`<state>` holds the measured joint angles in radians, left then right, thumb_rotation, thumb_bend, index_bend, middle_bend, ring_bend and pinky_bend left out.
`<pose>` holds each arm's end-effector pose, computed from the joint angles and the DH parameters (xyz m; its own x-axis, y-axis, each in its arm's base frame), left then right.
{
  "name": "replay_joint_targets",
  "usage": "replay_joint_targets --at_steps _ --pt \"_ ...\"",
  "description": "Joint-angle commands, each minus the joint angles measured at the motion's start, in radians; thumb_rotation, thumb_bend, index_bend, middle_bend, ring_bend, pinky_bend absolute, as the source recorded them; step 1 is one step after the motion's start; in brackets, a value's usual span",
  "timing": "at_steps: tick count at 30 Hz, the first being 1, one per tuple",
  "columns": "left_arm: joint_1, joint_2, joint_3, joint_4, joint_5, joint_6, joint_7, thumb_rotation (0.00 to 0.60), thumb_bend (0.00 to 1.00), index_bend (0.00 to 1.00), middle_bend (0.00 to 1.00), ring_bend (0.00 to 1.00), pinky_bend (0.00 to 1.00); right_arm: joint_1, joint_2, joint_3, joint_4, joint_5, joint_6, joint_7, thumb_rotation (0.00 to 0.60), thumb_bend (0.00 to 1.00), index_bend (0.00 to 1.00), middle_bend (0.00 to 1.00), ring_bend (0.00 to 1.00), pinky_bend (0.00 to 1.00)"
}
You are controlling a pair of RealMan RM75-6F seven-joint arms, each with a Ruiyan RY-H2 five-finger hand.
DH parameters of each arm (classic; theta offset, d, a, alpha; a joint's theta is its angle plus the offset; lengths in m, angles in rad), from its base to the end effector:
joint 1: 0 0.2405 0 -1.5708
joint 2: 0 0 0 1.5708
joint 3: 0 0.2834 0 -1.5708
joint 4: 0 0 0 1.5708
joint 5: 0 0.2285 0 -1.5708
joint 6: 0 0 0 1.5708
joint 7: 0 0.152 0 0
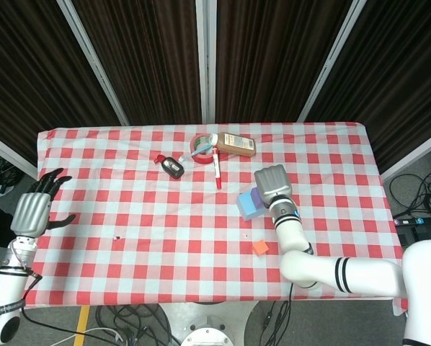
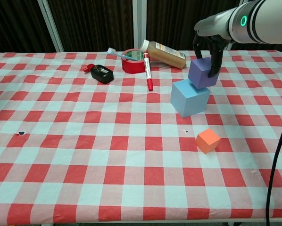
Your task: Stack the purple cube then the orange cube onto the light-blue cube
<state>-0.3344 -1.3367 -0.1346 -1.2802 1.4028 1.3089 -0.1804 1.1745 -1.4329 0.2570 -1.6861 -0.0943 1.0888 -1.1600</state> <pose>-0.3444 0.3070 0.1078 0.3038 -0.0119 0.9527 0.9482 -0.0933 -0.3036 -0.0774 -0.4225 -0.0030 0.7273 -0.3683 0.5791 -0.6726 -0.2152 0.7080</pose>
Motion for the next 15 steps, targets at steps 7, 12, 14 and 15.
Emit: replay_joint_targets --at_steps 7,12,14,15 --pt "0.002 0.005 -0.003 -0.002 -0.003 0.001 -0.005 0.600 0.21 0.26 0.20 0.13 0.23 0.030 -0.025 -0.017 0.032 0.022 -0.012 0.015 0.600 0.13 0.56 1.00 1.00 0.96" --pt "0.002 0.007 -0.004 -0.004 -0.003 0.001 -0.007 0.600 0.21 0.26 0.20 0.13 0.23 0.041 -0.031 -0.026 0.040 0.028 -0.012 0.020 0.600 0.13 0.56 1.00 1.00 0.96" --pt "0.002 0.007 -0.004 -0.004 -0.004 0.001 -0.008 0.600 0.21 0.26 0.20 0.13 0.23 0.047 -0.033 -0.027 0.041 0.032 -0.010 0.021 0.600 0.13 0.56 1.00 1.00 0.96" --pt "0.003 0.008 -0.004 -0.003 -0.004 0.001 -0.008 0.600 0.21 0.26 0.20 0.13 0.23 0.049 -0.034 -0.028 0.042 0.033 -0.009 0.021 0.600 0.13 0.56 1.00 1.00 0.96"
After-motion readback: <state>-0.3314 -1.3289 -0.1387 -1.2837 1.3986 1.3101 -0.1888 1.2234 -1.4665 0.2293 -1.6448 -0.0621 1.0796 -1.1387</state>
